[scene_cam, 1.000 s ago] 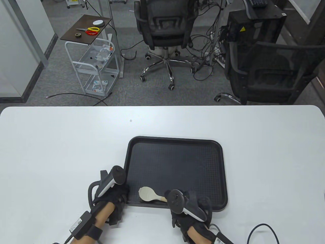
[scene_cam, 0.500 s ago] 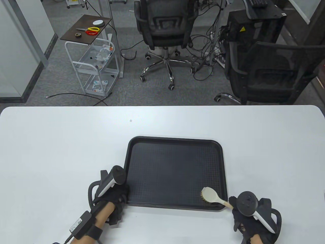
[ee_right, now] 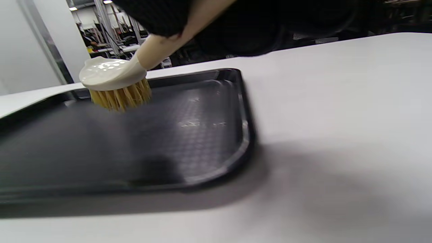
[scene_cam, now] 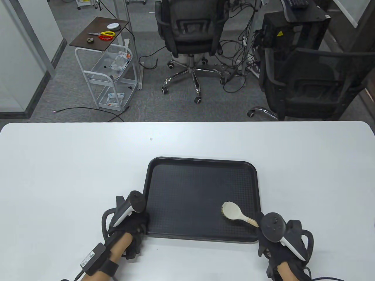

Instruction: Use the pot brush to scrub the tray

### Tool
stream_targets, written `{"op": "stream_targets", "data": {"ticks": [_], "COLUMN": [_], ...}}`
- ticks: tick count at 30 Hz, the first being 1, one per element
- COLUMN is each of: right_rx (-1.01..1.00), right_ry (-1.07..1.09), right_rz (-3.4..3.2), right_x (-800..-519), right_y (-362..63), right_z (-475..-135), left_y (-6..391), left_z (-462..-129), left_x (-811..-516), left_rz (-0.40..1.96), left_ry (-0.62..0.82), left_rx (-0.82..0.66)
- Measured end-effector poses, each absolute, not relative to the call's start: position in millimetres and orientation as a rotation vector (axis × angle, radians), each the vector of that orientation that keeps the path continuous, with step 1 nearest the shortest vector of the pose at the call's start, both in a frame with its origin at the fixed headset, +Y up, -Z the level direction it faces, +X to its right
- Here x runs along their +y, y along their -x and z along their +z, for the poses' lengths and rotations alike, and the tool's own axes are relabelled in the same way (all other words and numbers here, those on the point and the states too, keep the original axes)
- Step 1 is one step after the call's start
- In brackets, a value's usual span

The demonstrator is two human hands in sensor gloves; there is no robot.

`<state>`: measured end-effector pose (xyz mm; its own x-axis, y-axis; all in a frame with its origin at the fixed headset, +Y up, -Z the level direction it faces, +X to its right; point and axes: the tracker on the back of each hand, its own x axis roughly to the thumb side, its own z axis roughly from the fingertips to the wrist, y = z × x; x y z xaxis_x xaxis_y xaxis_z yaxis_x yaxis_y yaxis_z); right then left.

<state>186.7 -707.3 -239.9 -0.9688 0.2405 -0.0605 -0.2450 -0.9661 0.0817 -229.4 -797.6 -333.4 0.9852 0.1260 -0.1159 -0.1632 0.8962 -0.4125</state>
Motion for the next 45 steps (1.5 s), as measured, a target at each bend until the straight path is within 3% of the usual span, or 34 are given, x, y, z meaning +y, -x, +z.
{"op": "stream_targets", "data": {"ticks": [9,17,24,32,40,45], "right_rx": [-0.06,0.05,0.172,0.166,0.165,0.161], "right_ry": [-0.112,-0.118,-0.023,0.106,0.455,0.642], "right_rz": [2.848,2.865,2.892,2.932,2.924,2.961], "right_x": [-698,-721,-752,-764,-758,-751], "right_y": [-82,4,25,-26,-151,-206], "right_z": [-302,-363,-389,-389,-369,-355], "left_y": [229,229,230,230,230,230], "left_z": [-333,-333,-333,-333,-333,-333], "left_x": [-798,-798,-798,-798,-798,-798], "left_rz": [0.148,0.151,0.154,0.154,0.151,0.152], "left_ry": [0.433,0.435,0.437,0.436,0.435,0.437], "left_rx": [0.088,0.087,0.086,0.087,0.089,0.087]}}
